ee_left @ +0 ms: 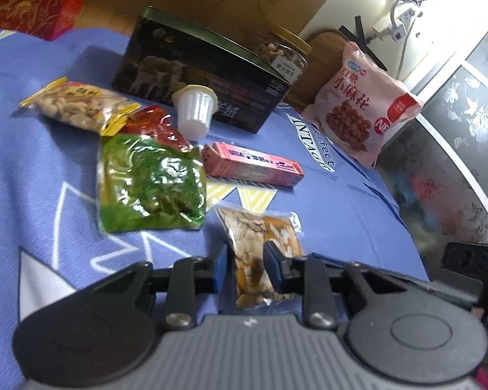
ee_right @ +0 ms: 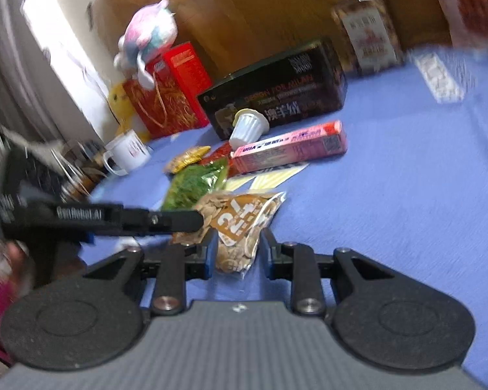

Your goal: Organize snacks

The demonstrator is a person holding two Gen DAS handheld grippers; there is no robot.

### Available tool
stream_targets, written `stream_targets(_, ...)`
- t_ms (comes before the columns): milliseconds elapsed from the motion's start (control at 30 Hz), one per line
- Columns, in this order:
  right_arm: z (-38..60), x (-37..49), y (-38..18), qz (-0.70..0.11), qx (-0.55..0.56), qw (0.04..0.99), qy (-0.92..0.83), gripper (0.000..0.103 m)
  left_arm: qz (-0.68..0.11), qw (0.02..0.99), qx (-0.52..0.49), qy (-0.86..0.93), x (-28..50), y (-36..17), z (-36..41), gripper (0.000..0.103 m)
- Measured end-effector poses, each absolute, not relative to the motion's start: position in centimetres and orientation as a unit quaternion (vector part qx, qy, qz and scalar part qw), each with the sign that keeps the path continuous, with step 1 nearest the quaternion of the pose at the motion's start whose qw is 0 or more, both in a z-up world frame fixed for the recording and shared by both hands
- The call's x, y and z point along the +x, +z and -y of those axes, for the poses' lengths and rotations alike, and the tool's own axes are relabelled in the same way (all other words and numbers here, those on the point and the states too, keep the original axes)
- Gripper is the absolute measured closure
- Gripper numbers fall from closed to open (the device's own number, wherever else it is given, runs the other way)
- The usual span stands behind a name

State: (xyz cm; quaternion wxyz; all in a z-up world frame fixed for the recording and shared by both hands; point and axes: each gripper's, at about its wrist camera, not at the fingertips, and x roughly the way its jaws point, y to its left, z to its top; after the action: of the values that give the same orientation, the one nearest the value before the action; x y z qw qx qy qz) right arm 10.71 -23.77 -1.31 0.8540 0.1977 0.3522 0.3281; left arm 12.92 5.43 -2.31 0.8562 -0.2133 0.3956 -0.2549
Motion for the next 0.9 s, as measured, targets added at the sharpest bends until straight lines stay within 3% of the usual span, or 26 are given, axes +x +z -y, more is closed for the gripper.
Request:
stream_targets(200, 25.5, 12.2, -2.8, -0.39, 0.32, 0.796, 0.336, 0.07, -0.401, 0.841, -0.248, -0.266, 13.1, -2.8, -6.7, 0.071)
stream_targets(633, 26.0, 11.9, -2.4, -0.396, 0.305, 0.804, 0.324, 0.072, -0.402, 0.832, -0.264, -0.277, 13.1, -3.0, -6.9, 0.067)
stream_targets(667, 25.8, 11.9, -2.4, -0.395, 0.303, 0.804, 0.325, 0.071, -0.401, 0.834, -0.26, -0.277, 13.1, -3.0, -6.7, 0.07)
stream_targets(700, 25.6, 11.9, -2.4, -0.395, 0.301, 0.804, 0.327, 0.072, -0.401, 0.836, -0.254, -0.275, 13.1, -3.0, -6.4, 0.081)
stream_targets(800, 24.6, 11.8, -2.2, -0.394, 0.275, 0.815, 0.325, 0.084, -0.401, 0.841, -0.241, -0.27, 13.0, -3.0, -6.2, 0.084)
stream_targets(900, 24.3, 11.8, -1.9, -0.384, 0.267, 0.822, 0.325, 0.086, -0.396, 0.845, -0.237, -0.27, 13.1, -2.4, -6.4, 0.084)
